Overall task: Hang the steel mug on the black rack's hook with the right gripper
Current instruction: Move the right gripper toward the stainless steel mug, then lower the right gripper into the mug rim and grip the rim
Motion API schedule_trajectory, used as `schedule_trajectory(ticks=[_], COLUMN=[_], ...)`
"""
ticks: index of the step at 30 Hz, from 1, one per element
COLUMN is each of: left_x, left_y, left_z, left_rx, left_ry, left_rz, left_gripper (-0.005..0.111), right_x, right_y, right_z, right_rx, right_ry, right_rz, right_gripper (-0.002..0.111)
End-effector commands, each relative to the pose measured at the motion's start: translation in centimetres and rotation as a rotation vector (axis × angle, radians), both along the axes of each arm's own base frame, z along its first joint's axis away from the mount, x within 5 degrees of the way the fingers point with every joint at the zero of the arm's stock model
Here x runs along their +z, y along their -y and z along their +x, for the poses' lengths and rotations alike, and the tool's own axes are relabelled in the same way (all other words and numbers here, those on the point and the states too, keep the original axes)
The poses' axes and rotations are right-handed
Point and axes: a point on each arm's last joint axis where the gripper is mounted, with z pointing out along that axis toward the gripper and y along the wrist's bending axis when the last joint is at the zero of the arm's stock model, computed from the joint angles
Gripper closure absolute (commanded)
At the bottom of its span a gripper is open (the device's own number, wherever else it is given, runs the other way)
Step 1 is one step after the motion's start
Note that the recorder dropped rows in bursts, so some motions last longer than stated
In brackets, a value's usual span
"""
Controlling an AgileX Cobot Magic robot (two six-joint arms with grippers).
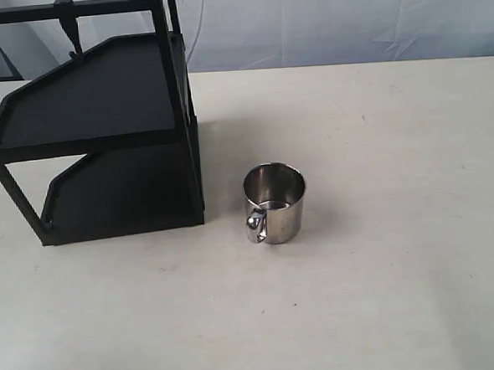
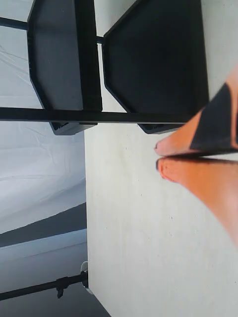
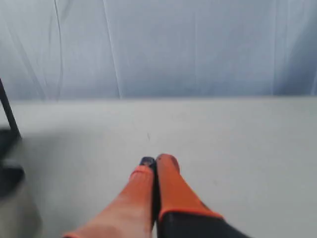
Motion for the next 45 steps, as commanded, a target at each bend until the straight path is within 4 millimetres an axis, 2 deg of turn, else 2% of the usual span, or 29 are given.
schedule_trajectory(ticks=[1, 5, 9, 12, 16, 18, 21, 23, 25, 28, 31, 35, 36, 40, 45], left_x=[0.1, 0.1, 0.1, 0.1, 0.1, 0.1, 0.1, 0.1, 0.1, 0.1, 0.1, 0.1, 0.1, 0.1, 0.1], left_y=[0.0, 0.0, 0.0, 0.0, 0.0, 0.0, 0.0, 0.0, 0.0, 0.0, 0.0, 0.0, 0.0, 0.0, 0.0], left_z=[0.0, 0.0, 0.0, 0.0, 0.0, 0.0, 0.0, 0.0, 0.0, 0.0, 0.0, 0.0, 0.0, 0.0, 0.0], left_rx=[-0.001, -0.001, -0.001, -0.001, -0.001, -0.001, -0.001, -0.001, -0.001, -0.001, -0.001, -0.001, -0.001, -0.001, -0.001], left_ry=[0.009, 0.009, 0.009, 0.009, 0.009, 0.009, 0.009, 0.009, 0.009, 0.009, 0.009, 0.009, 0.009, 0.009, 0.009], left_rz=[-0.003, -0.003, -0.003, -0.003, -0.003, -0.003, -0.003, -0.003, -0.003, -0.003, -0.003, -0.003, -0.003, -0.003, -0.003], left_gripper=[0.105, 0.105, 0.105, 0.105, 0.105, 0.105, 0.105, 0.105, 0.105, 0.105, 0.105, 0.105, 0.105, 0.105, 0.105], right_x=[3.6, 4.6, 4.8, 6.6, 11.4, 13.2, 14.2, 13.6, 12.7, 9.9, 6.3, 2.8, 2.2, 0.5, 0.0], right_y=[0.9, 1.5, 1.1, 0.2, -0.8, -1.2, -1.9, -2.6, -3.5, -5.4, -7.5, -10.1, -10.7, -13.1, -15.3], right_z=[-0.4, -0.8, -0.5, 0.5, 3.7, 6.5, 11.2, 14.9, 18.2, 22.6, 25.7, 27.9, 28.3, 29.0, 29.5], right_rx=[-0.044, -0.011, -0.012, -0.021, -0.001, 0.014, 0.076, 0.126, 0.198, 0.334, 0.469, 0.59, 0.611, 0.671, 0.692], right_ry=[0.385, 0.486, 0.374, 0.153, -0.15, -0.352, -0.593, -0.686, -0.704, -0.768, -0.906, -1.052, -1.077, -1.12, -1.081], right_rz=[0.453, 0.838, 0.899, 0.732, 0.336, 0.159, 0.017, -0.013, -0.076, -0.165, -0.155, -0.144, -0.15, -0.175, -0.212], right_gripper=[0.108, 0.108, 0.109, 0.109, 0.109, 0.109, 0.109, 0.109, 0.109, 0.108, 0.093, 0.047, 0.039, 0.037, 0.037])
